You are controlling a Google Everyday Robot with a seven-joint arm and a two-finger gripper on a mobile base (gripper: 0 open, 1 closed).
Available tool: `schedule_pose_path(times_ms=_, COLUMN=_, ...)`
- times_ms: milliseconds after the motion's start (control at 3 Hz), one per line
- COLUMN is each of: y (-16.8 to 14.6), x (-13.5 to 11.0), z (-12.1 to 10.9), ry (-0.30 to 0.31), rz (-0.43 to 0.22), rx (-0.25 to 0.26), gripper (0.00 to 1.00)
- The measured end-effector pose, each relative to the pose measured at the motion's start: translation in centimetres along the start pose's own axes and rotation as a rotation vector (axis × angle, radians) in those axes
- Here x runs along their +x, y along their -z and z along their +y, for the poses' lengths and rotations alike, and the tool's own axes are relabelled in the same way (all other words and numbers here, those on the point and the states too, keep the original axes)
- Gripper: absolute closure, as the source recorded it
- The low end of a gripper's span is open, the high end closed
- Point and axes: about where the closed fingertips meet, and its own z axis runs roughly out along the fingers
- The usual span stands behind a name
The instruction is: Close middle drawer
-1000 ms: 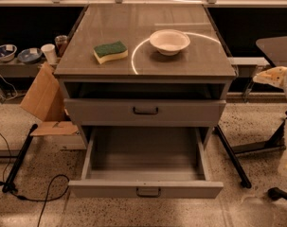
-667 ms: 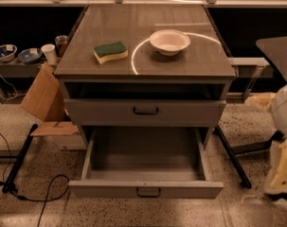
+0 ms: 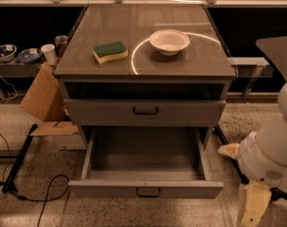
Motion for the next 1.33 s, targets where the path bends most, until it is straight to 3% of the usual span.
schedule_pose_path(times_ms=333, y=-6.1, x=0.5, z=1.7, ry=-0.015, rz=-0.032, rx=-0.096, gripper=0.00)
schedule_pose_path(times_ms=667, y=-12.7, x=2.0, z=4.1, ry=-0.132, rz=-0.040, rx=-0.183, gripper=0.00)
schedule_pose_path(times_ms=1000, y=-12.7, x=2.0, z=4.1, ry=-0.132, rz=-0.040, rx=-0.183, gripper=0.00)
schedule_pose_path(times_ms=1333, y=-13.7, x=1.9, z=3.1, ry=-0.158, rz=-0.108, rx=-0.178, gripper=0.00)
